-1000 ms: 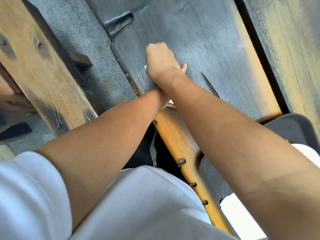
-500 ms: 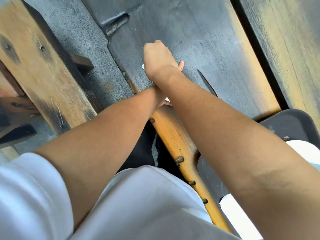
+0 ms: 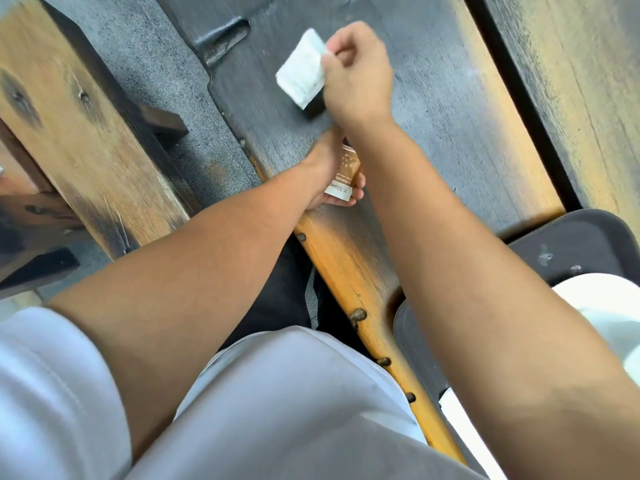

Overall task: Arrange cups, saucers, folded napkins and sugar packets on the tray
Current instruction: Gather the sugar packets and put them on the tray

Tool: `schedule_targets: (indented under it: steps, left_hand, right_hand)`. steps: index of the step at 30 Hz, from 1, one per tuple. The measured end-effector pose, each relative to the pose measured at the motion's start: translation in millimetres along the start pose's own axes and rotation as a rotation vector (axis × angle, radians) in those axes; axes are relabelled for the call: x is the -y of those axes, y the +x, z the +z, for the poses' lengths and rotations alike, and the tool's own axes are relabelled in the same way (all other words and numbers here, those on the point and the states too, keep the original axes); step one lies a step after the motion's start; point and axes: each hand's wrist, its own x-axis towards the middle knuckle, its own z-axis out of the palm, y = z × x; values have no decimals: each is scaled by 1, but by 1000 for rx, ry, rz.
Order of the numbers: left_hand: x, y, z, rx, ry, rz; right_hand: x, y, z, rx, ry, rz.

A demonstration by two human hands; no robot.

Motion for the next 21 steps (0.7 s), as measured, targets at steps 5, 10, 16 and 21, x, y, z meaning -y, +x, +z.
schedule_targets:
  steps: [5, 10, 16, 21]
  left_hand:
    - [-4, -9, -1, 74, 24, -46]
    - [-4, -7, 0, 52, 9, -50]
    - [-3, -7, 1, 51, -6, -31]
    - [-3, -9, 2, 61, -1, 4]
  right_hand:
    - [-28, -4, -48, -152, 240, 112]
    - [-54, -24, -77, -112, 278, 239]
    - [-60, -47, -82, 132, 273, 316]
    - [-53, -56, -72, 260, 271, 300]
